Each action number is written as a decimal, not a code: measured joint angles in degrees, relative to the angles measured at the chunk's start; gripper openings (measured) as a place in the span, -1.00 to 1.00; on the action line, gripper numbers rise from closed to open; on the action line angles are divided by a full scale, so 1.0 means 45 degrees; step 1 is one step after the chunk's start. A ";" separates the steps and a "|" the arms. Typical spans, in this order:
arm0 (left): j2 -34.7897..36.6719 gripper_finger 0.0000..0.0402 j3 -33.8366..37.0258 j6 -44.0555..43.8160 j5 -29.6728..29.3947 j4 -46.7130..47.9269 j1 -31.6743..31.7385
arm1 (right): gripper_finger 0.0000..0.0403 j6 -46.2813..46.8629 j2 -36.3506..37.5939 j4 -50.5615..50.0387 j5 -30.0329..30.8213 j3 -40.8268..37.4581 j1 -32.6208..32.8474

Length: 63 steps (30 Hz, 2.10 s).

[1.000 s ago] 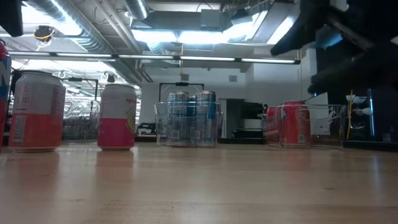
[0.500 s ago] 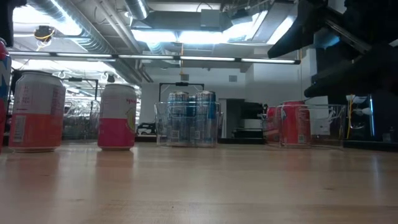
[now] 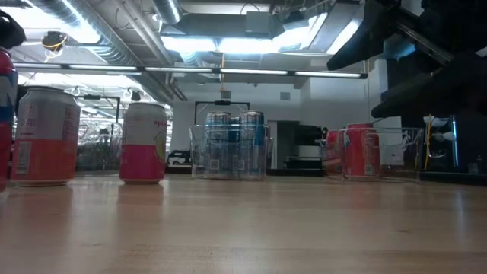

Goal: Sort soda cans
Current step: Put the orange soda can into the right transparent bin

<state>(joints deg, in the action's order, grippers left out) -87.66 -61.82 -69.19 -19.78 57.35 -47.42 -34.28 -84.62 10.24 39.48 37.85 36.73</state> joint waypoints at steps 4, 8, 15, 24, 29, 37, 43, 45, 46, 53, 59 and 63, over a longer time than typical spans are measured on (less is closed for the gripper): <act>0.0005 0.81 0.0111 0.0215 -0.0018 -0.0101 0.0256 | 0.88 0.0017 0.0000 0.0005 -0.0005 0.0000 0.0000; 0.0005 0.70 0.0111 0.0827 -0.0037 -0.0735 0.0544 | 0.88 0.0015 0.0000 -0.0011 -0.0006 0.0000 0.0000; 0.0005 0.44 0.0111 0.1467 0.0000 -0.1369 0.0939 | 0.88 -0.0148 0.0005 -0.0306 -0.0364 0.0000 0.0000; 0.0000 0.44 -0.0834 0.2765 0.0050 -0.1348 0.1742 | 0.88 -0.0474 0.0362 -0.0710 -0.1812 0.0000 0.0450; 0.0000 0.44 -0.2241 0.4979 -0.0139 -0.1532 0.2881 | 0.88 0.0456 0.0454 -0.1399 -0.0790 -0.0001 0.1617; 0.0005 0.44 -0.3700 0.9464 -0.0340 -0.3079 0.5756 | 0.88 0.2942 0.0442 -0.2442 0.1740 0.0000 0.3384; -0.0045 0.44 -0.3789 1.2009 -0.0016 -0.5129 0.7722 | 0.88 0.3865 0.0146 -0.2491 0.3356 0.0000 0.3949; -0.0164 0.44 -0.3789 1.2676 0.0103 -0.6015 0.8214 | 0.88 0.4006 0.0055 -0.2636 0.3532 0.0000 0.3925; -0.0260 0.44 -0.3798 1.2991 0.0241 -0.6342 0.8405 | 0.88 0.4016 0.0003 -0.2648 0.3649 0.0000 0.3912; -0.1677 0.44 -0.3804 1.4085 0.2897 -0.7636 0.9286 | 0.88 0.4007 -0.0112 -0.3054 0.4292 0.0000 0.3558; -0.3595 0.44 -0.4902 1.4939 0.3659 -0.7482 0.9224 | 0.88 0.4668 -0.0083 -0.4110 0.4768 0.0000 0.3580; -0.4714 0.44 -0.5913 1.5095 0.3936 -0.6457 0.9004 | 0.88 0.5667 -0.0083 -0.5257 0.5474 0.0000 0.3511</act>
<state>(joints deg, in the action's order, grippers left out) -108.87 -88.43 -1.26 -2.07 28.29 -6.90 -8.78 -84.99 -13.41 64.12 37.85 52.53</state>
